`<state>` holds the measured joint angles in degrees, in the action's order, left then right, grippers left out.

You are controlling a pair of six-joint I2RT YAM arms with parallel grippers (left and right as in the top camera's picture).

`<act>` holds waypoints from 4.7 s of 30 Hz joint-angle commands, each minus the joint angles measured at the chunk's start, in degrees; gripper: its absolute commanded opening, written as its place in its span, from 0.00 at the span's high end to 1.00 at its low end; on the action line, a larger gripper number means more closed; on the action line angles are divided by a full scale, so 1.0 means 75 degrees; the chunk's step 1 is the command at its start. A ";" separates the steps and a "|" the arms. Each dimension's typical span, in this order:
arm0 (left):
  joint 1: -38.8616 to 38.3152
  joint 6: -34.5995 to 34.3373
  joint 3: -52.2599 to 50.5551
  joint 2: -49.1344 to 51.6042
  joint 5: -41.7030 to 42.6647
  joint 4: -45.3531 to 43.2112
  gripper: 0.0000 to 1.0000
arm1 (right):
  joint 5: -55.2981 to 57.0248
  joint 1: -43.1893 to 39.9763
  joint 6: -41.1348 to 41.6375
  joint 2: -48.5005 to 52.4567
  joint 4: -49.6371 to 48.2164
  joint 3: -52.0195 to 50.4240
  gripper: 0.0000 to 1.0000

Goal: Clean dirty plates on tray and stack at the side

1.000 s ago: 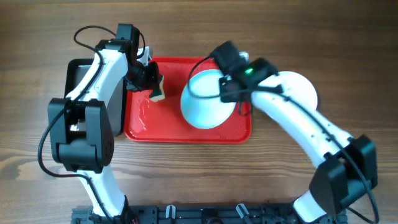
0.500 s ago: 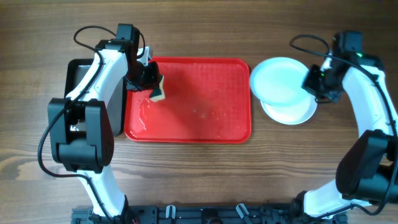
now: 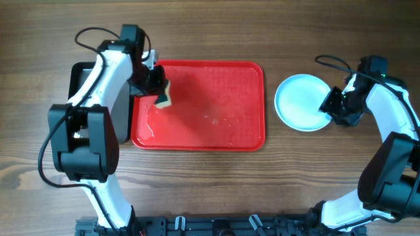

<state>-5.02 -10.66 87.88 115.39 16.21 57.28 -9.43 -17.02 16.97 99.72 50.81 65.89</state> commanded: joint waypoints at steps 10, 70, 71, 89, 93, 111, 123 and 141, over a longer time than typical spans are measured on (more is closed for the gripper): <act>0.1626 0.0402 0.0653 -0.1177 -0.3037 0.0842 0.96 | -0.0446 0.1620 -0.0440 -0.1428 0.0714 0.1172 0.46; 0.0982 0.1364 0.1798 -0.3226 -0.2943 0.0230 0.00 | -0.0356 0.2419 -0.1845 -0.9320 -0.2725 -0.2157 0.00; 0.0982 0.1364 0.1798 -0.3226 -0.2940 0.0230 0.00 | -0.0358 0.2419 -0.1839 -0.9649 -0.3197 -0.2745 0.00; 0.0982 0.1364 0.1798 -0.3226 -0.2943 0.0230 0.00 | -0.0460 0.2914 -0.1845 -1.3012 -0.7493 -0.8495 0.00; 0.0982 0.1364 0.1798 -0.3226 -0.2940 0.0230 0.00 | -0.0472 0.2920 -0.1839 -1.3274 -0.7146 -0.8749 0.00; 0.0982 0.1364 0.1798 -0.3226 -0.2943 0.0221 0.00 | -0.0466 0.2920 -0.1460 -1.3187 -0.6913 -0.8746 0.00; 0.0976 0.1204 0.0685 -0.5689 -0.2063 -0.0312 0.00 | -0.0466 0.2920 -0.1460 -1.3187 -0.6916 -0.8746 0.00; 0.0717 -0.0440 -1.0363 -1.3776 -0.1743 -0.8189 0.00 | -0.0466 0.2920 -0.1460 -1.3187 -0.6916 -0.8746 0.00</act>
<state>0.95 -12.80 15.38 18.55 2.94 -3.46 -12.01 4.58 5.13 1.10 -0.89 0.38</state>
